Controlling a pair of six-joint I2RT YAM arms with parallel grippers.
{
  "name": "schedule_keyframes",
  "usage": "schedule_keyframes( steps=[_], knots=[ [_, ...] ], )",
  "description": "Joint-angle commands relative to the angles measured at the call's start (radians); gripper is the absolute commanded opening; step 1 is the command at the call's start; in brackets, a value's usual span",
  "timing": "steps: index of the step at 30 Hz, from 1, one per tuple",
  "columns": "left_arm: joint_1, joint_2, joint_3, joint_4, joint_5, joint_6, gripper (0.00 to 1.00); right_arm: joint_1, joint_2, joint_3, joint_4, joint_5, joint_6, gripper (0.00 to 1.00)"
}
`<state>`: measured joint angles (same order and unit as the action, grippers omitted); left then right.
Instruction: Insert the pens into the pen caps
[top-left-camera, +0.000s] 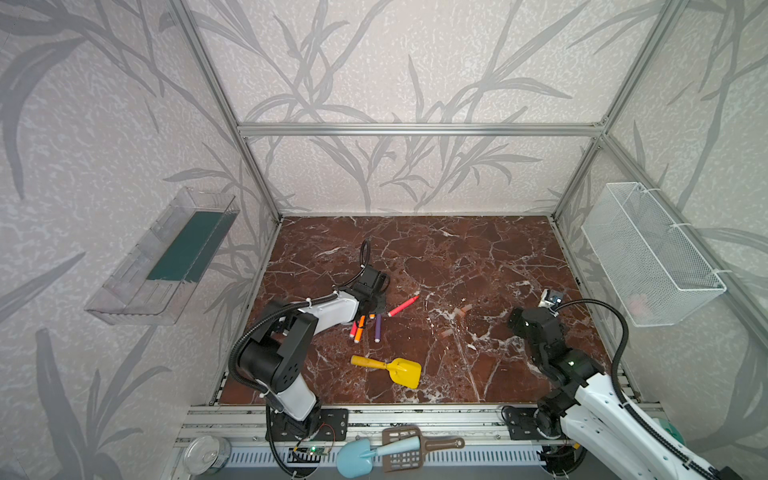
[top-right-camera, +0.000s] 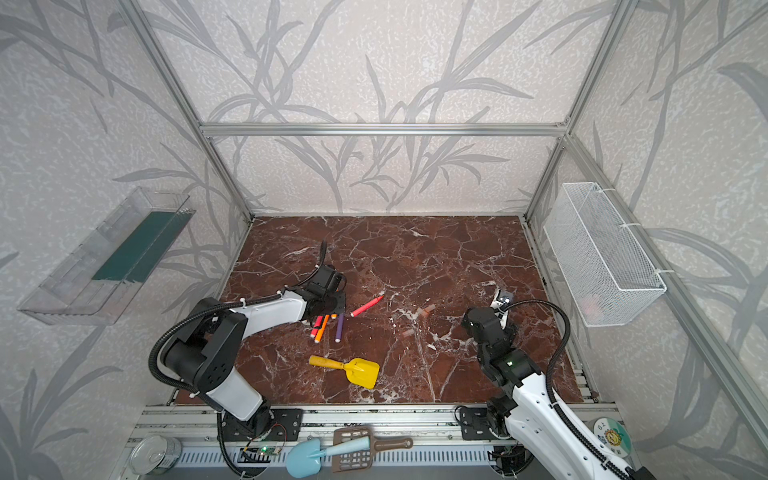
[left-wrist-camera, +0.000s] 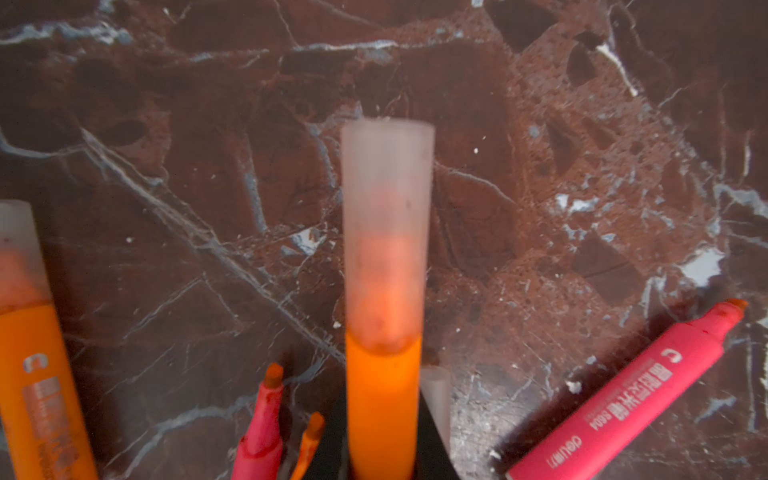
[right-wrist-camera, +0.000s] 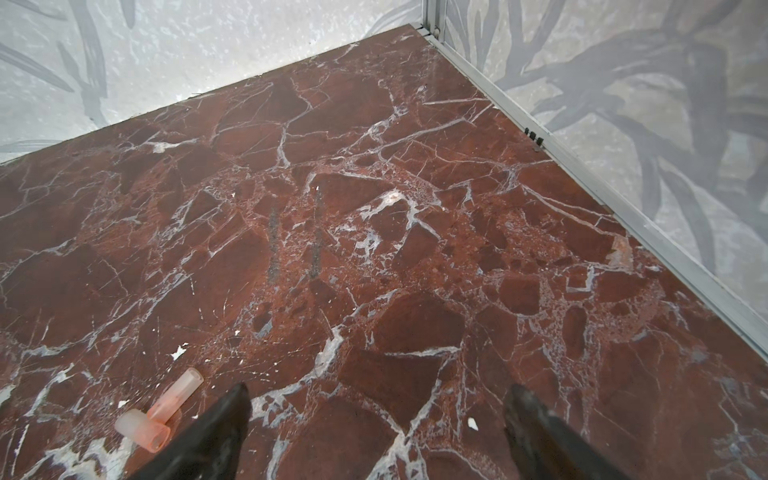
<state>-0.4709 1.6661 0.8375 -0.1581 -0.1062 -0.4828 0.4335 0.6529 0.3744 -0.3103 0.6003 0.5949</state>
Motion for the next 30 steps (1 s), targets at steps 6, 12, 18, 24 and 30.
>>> schedule_keyframes(
  steps=[6,12,18,24,30],
  knots=[
    [0.007,-0.009,0.036,-0.05,0.007,-0.003,0.25,-0.003,-0.044,-0.023,0.018,-0.013,-0.012,0.94],
    [0.007,-0.067,0.018,-0.067,0.02,0.003,0.34,-0.004,-0.044,-0.024,0.019,-0.016,-0.013,0.94],
    [0.006,-0.247,-0.071,-0.089,-0.017,-0.032,0.37,-0.004,-0.038,-0.022,0.021,-0.02,-0.015,0.94],
    [0.004,-0.489,-0.257,-0.055,-0.019,-0.093,0.42,-0.004,-0.042,-0.024,0.019,-0.025,-0.011,0.94],
    [0.003,-0.607,-0.399,-0.005,-0.018,-0.154,0.44,-0.005,-0.042,-0.025,0.02,-0.027,-0.012,0.94]
  ],
)
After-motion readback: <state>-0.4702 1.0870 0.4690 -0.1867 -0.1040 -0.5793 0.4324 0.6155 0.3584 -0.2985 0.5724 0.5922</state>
